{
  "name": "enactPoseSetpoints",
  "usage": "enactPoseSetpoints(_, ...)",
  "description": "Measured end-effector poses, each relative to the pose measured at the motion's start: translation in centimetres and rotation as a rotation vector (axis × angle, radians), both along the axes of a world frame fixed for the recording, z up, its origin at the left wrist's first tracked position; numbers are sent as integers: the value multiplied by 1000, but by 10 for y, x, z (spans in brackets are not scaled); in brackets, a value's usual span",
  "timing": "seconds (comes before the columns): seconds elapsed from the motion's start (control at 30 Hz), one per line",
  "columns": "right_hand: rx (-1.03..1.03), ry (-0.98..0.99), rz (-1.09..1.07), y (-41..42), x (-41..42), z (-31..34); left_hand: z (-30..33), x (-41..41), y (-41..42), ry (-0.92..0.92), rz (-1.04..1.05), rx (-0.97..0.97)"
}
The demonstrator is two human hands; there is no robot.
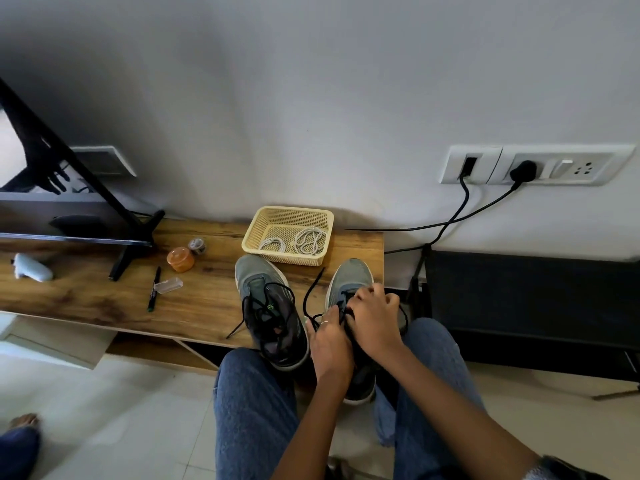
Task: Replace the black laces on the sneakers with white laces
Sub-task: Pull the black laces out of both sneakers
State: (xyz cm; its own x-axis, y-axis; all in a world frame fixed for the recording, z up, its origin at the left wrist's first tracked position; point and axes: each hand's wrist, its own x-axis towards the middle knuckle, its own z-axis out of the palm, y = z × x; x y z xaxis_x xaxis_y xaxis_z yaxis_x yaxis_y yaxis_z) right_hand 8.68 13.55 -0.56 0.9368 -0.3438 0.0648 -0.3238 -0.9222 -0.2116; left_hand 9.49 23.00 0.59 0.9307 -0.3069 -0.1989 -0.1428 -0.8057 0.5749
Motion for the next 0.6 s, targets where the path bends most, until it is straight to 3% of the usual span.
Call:
enactPoseSetpoints(0.27,126,-16,-87,-1,3,-2,-7,1,-1,-59,-13,65)
enactPoseSetpoints(0.43,449,-149,-167,-3,0,-3,-20,5,-1,-145,-13,101)
enactPoseSetpoints(0.6,636,-325,-359,-2,-1,-3,-15,6,-4,-144,-29,124)
